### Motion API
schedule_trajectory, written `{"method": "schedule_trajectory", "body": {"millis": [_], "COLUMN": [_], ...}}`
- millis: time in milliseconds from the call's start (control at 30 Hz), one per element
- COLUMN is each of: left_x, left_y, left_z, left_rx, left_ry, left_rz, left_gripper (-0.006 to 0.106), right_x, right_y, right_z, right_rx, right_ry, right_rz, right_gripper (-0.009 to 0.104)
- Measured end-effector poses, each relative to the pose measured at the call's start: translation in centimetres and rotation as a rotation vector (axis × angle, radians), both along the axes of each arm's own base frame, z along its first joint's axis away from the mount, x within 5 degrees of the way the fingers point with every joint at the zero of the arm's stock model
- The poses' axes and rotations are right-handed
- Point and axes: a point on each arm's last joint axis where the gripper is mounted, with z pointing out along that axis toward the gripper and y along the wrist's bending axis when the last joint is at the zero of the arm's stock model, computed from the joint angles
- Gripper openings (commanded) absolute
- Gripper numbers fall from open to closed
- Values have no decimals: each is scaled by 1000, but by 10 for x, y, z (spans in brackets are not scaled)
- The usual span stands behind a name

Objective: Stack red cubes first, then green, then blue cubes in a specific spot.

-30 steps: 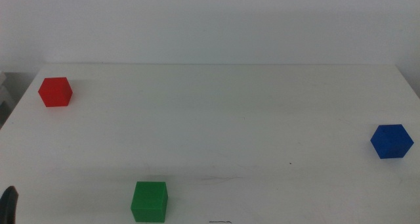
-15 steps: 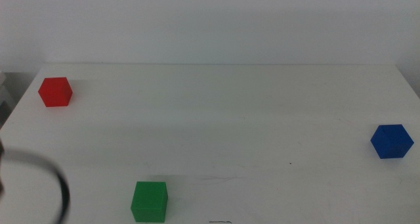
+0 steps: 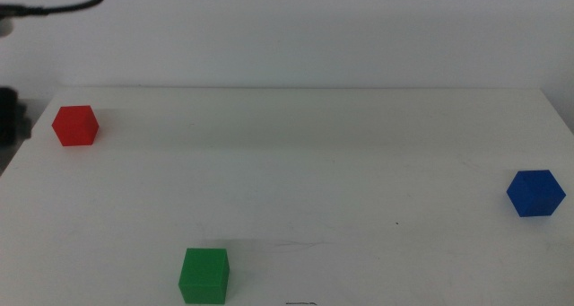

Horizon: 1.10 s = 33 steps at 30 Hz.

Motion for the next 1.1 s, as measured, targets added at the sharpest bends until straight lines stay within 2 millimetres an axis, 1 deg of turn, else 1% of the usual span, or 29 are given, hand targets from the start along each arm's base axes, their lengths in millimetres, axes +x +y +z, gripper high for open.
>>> {"method": "schedule_trajectory", "body": {"millis": [133,333,433,600,733,900,1033,1100], "left_x": [33,87,116,167,203,240,263,271], "left_y": [4,11,21,45,56,63,67,68], "left_z": [3,-7,-12,-29,-46,-59,-76,-83], "left_rx": [-10,-12,-17,-38,-46,-29,-31,-33], "left_ry": [64,159,191,285,344,347,349,343], "left_rz": [1,3,20,35,30,3,-5,-8], "left_gripper": [94,94,94,94,94,94,94,94], "right_x": [0,0,0,0,0,0,0,0], "right_y": [0,0,0,0,0,0,0,0], "right_z": [0,0,0,0,0,0,0,0], "right_rx": [0,0,0,0,0,0,0,0], "right_ry": [0,0,0,0,0,0,0,0], "right_rz": [0,0,0,0,0,0,0,0], "right_gripper": [82,82,82,82,82,82,82,82]}}
